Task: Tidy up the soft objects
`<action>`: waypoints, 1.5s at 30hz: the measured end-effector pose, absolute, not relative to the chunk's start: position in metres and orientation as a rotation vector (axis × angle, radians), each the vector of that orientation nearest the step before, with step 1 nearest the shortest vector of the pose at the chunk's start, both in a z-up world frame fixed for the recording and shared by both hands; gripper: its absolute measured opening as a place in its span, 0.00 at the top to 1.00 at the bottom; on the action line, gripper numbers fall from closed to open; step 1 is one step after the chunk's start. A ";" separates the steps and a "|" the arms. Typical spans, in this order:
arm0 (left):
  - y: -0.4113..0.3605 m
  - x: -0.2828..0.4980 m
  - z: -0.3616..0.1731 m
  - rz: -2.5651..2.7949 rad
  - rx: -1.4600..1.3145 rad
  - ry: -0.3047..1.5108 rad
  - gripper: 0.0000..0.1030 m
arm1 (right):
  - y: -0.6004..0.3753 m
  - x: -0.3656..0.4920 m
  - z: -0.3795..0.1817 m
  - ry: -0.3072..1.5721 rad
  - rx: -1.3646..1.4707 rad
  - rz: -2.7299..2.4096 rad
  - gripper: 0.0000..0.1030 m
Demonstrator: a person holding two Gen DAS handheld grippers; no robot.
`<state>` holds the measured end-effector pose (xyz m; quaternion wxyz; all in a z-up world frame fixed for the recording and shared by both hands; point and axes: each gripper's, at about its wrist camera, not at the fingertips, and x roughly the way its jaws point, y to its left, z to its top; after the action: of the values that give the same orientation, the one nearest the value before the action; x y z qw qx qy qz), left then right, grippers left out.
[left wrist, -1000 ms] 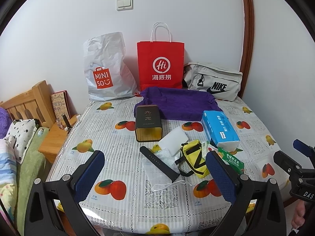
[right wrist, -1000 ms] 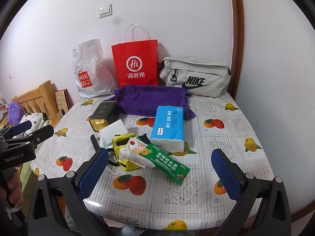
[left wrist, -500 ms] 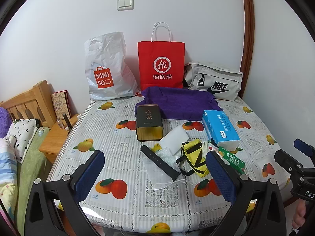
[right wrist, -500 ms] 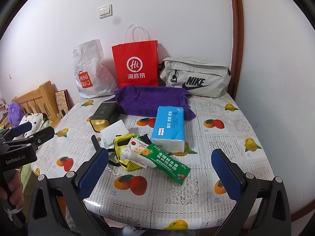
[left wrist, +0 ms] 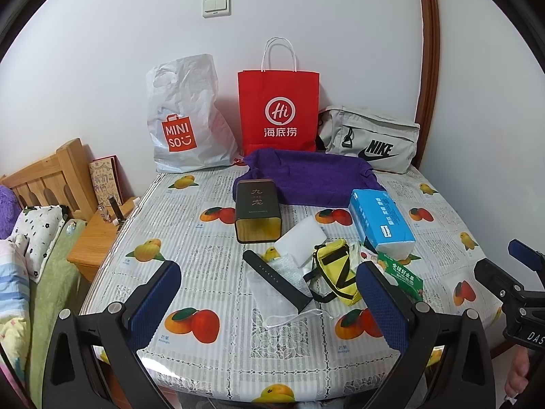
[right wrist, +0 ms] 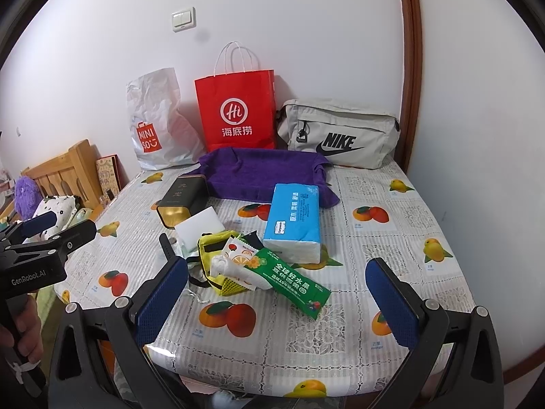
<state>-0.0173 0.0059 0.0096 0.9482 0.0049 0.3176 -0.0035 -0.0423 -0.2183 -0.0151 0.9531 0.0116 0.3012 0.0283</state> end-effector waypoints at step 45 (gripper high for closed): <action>0.020 0.030 -0.066 -0.056 -0.048 0.811 0.00 | -0.228 -0.002 -0.070 0.687 0.059 0.098 0.00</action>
<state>0.0300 0.0195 -0.0656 0.9183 -0.0232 0.3942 -0.0274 -0.0023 -0.2281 -0.0697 0.9400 0.0291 0.3366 0.0480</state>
